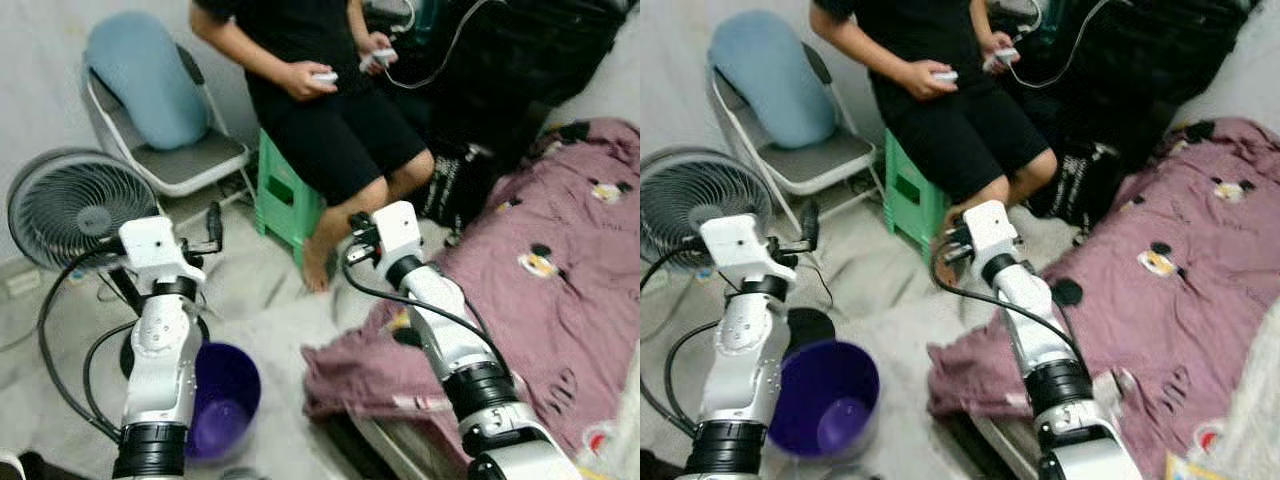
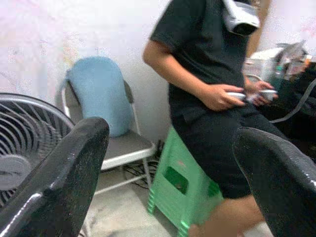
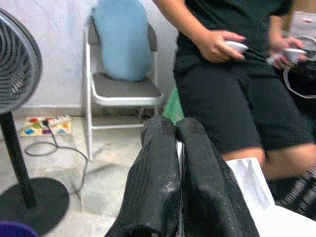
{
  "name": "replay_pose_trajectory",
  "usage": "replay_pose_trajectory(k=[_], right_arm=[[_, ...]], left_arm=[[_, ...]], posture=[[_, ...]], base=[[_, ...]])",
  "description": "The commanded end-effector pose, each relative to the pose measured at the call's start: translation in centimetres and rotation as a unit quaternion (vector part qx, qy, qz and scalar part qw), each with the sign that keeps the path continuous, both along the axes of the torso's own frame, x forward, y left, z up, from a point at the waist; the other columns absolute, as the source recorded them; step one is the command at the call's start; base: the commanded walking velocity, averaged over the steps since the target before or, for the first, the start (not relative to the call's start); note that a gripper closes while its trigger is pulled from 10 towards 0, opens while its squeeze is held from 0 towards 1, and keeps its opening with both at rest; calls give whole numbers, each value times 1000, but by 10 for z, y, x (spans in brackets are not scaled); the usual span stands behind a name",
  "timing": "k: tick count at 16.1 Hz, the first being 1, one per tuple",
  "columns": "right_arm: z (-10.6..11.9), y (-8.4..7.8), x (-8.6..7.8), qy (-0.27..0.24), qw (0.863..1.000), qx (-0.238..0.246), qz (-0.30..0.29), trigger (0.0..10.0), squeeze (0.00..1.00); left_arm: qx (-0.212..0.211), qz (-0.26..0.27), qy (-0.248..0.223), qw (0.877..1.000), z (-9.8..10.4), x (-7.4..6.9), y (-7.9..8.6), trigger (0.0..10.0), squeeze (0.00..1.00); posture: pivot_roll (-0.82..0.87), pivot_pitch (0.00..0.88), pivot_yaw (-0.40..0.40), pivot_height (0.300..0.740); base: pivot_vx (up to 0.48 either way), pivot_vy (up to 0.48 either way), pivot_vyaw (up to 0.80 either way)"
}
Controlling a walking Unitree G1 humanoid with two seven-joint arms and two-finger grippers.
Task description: Clean up the room
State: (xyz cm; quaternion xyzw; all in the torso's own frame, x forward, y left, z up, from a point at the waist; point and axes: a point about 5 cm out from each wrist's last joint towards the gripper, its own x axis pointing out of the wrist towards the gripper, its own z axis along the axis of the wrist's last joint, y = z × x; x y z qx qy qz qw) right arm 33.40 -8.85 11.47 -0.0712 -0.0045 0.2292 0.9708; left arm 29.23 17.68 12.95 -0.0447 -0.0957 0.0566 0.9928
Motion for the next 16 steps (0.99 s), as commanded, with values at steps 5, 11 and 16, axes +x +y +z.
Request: replay_pose_trajectory(k=[5, 11, 16], right_arm=[[10, 15, -1, -25, 999, 2, 42, 10000, 0], [10, 15, -1, -26, 999, 1, 44, 10000, 0], [11, 15, -1, -29, 999, 0, 44, 10000, 0]], left_arm=[[12, 41, 14, 999, 0, 3, 10, 10000, 0], [9, 51, 16, 999, -1, 3, 11, 10000, 0], [9, 51, 14, 999, -1, 3, 11, 10000, 0]], posture=[[54, 1, -15, 740], [55, 5, -15, 740], [53, 7, -15, 740]], base=[[0, 0, 560], [0, 0, 800], [0, 0, 800]])
